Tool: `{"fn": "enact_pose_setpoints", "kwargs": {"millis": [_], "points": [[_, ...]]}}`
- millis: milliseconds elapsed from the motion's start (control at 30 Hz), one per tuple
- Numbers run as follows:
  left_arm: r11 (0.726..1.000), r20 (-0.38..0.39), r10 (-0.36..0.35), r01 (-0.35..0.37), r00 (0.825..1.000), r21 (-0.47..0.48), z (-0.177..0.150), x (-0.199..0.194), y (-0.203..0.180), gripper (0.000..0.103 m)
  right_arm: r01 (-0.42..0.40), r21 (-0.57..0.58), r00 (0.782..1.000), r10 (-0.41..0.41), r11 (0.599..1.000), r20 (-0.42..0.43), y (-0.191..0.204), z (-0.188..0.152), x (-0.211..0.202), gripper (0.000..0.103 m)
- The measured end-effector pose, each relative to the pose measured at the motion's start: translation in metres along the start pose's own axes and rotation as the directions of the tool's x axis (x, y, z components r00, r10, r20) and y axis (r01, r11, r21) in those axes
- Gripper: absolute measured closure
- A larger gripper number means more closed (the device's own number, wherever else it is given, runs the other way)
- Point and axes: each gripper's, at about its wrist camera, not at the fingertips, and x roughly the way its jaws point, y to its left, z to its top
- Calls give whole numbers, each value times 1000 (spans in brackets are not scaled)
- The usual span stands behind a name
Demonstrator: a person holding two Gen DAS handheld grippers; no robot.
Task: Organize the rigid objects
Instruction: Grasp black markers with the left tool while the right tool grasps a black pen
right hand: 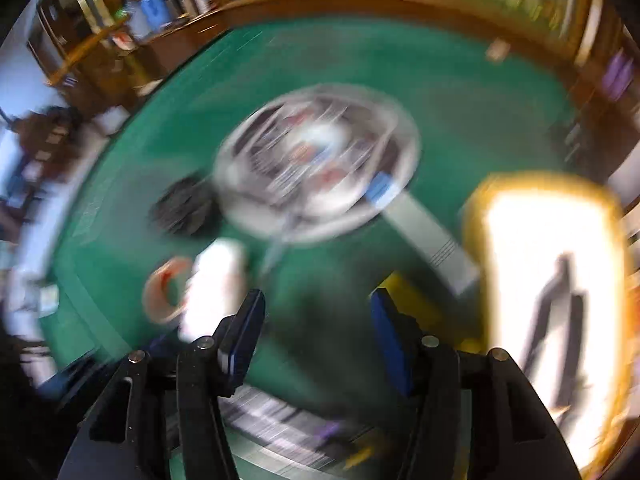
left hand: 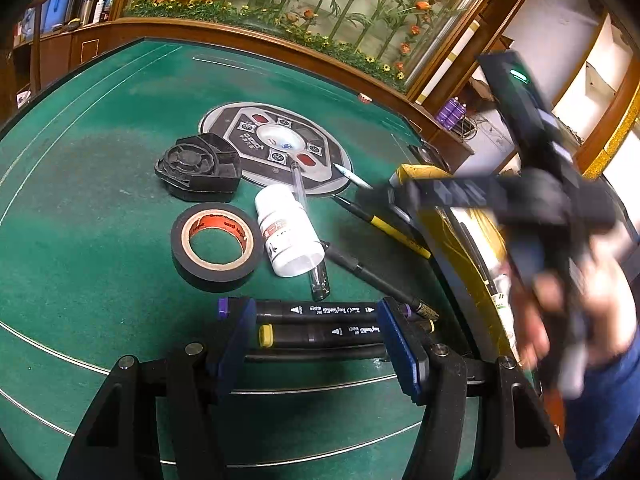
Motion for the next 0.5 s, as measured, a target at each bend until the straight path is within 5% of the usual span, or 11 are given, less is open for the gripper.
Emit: {"fn": "enact_pose_setpoints", "kwargs": {"millis": [233, 367, 500], "points": [[1000, 4, 11, -11, 1000, 15, -2, 0, -3, 37, 104, 75, 994, -101, 992, -43, -36, 42, 51, 49], [1000, 2, 11, -11, 1000, 11, -2, 0, -3, 37, 77, 69, 993, -70, 995, -91, -33, 36, 61, 48], [1000, 9, 14, -14, 1000, 8, 0, -1, -2, 37, -35, 75, 989, 45, 997, -137, -14, 13, 47, 46]]}}
